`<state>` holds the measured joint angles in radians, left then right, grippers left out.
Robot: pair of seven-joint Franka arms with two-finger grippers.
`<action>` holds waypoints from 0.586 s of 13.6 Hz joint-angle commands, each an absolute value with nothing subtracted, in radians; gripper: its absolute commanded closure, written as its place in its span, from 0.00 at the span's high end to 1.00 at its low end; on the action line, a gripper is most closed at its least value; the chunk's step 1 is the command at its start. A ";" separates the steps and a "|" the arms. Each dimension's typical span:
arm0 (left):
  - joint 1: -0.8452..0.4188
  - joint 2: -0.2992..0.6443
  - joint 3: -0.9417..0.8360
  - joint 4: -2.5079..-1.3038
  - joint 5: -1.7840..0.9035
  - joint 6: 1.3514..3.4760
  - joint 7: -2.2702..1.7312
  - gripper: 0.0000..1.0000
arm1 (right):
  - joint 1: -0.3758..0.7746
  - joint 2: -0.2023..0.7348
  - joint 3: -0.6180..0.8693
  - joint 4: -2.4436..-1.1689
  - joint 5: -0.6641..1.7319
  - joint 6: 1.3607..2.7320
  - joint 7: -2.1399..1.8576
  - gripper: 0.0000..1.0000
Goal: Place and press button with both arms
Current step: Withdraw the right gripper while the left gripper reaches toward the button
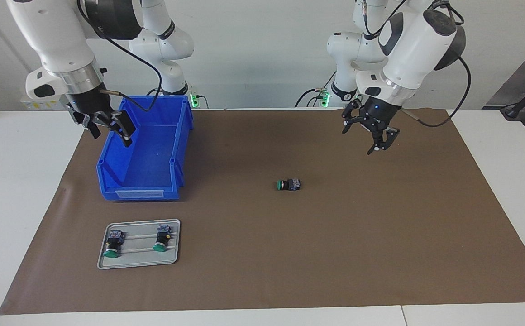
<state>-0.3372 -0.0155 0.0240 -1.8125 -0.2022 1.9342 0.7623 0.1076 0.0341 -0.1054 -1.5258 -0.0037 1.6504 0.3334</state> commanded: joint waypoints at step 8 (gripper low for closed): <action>-0.560 0.187 0.038 -1.942 -0.287 2.249 1.028 0.93 | 0.042 -0.072 -0.100 -1.630 0.002 1.525 0.060 1.00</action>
